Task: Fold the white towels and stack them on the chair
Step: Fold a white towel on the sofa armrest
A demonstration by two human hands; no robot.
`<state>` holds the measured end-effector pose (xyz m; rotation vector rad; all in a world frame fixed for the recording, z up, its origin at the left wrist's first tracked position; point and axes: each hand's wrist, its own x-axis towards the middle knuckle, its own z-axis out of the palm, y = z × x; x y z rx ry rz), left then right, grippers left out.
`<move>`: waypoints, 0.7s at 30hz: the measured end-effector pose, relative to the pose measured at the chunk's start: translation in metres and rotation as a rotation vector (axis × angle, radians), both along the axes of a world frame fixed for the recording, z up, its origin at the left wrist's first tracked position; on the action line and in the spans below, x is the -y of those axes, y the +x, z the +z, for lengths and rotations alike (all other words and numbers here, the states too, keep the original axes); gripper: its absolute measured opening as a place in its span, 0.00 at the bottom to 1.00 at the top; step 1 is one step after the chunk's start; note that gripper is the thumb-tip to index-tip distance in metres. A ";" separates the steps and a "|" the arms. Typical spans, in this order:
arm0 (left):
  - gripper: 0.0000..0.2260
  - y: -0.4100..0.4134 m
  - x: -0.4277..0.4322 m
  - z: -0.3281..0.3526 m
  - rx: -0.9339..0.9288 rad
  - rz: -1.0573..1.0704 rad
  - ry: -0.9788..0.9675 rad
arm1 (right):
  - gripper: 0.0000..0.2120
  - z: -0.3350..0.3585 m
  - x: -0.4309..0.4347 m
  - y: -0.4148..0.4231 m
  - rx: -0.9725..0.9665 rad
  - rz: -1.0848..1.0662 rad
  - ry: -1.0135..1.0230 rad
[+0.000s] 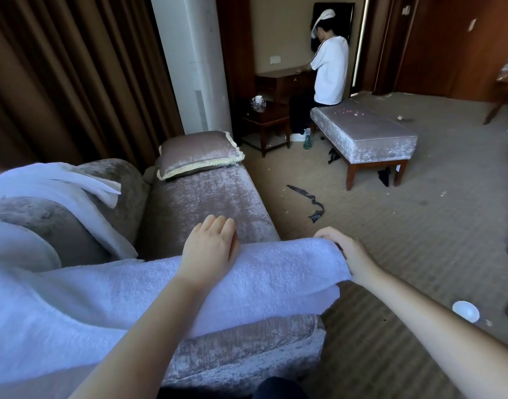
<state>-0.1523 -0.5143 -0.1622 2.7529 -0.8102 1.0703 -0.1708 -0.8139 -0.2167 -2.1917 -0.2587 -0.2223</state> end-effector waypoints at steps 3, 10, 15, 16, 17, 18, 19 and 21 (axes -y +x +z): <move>0.09 0.000 0.000 0.001 -0.003 -0.005 -0.002 | 0.17 -0.002 0.002 -0.005 -0.029 0.054 0.006; 0.10 0.001 -0.001 -0.001 -0.038 0.014 -0.002 | 0.14 -0.004 0.015 0.000 -0.002 -0.059 -0.003; 0.12 0.000 -0.001 0.000 -0.060 0.028 0.011 | 0.09 0.003 0.027 0.009 0.003 -0.225 0.260; 0.12 0.000 -0.002 -0.001 -0.063 0.027 0.012 | 0.07 0.000 0.027 0.008 -0.025 -0.189 0.234; 0.12 0.001 -0.002 -0.001 -0.065 0.025 0.013 | 0.07 -0.004 0.023 0.005 -0.055 -0.142 0.188; 0.12 0.001 -0.003 -0.001 -0.069 0.026 0.014 | 0.08 -0.009 0.019 0.002 -0.079 -0.096 0.137; 0.12 0.000 -0.002 -0.001 -0.072 0.029 0.016 | 0.10 -0.013 0.014 -0.002 -0.096 -0.059 0.095; 0.12 0.001 -0.001 -0.001 -0.071 0.026 0.020 | 0.13 -0.018 0.006 -0.006 -0.102 -0.060 0.069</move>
